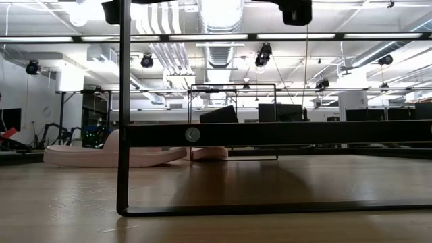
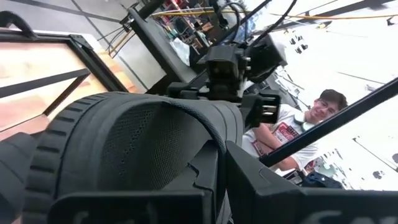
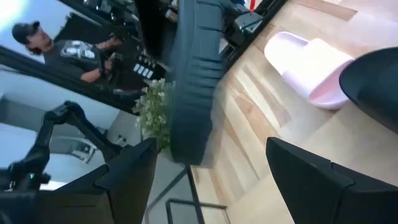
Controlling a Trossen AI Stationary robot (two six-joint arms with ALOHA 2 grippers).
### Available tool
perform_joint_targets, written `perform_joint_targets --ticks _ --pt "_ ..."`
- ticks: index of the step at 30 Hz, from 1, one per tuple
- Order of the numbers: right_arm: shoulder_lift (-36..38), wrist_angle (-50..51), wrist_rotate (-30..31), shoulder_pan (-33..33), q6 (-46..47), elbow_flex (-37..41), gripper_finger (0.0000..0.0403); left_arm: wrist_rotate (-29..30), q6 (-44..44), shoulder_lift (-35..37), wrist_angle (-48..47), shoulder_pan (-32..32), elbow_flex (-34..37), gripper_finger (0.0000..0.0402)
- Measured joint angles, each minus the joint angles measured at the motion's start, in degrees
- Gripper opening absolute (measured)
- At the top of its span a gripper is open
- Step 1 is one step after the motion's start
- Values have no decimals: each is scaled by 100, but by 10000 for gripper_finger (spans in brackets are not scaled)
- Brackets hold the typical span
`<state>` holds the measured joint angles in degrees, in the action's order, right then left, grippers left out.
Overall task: Pick and place slides into the shelf
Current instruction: Put the black slide on the shelf
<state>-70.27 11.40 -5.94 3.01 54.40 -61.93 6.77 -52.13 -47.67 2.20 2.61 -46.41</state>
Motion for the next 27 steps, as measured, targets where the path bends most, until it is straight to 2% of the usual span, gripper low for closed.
perform_joint_targets --ticks 14,27 --pt "-28 -149 132 -2 1 4 285 -45 19 -183 39 0 -96 0" --pt "-50 -181 152 0 4 4 228 -47 108 -222 323 0 -96 0"
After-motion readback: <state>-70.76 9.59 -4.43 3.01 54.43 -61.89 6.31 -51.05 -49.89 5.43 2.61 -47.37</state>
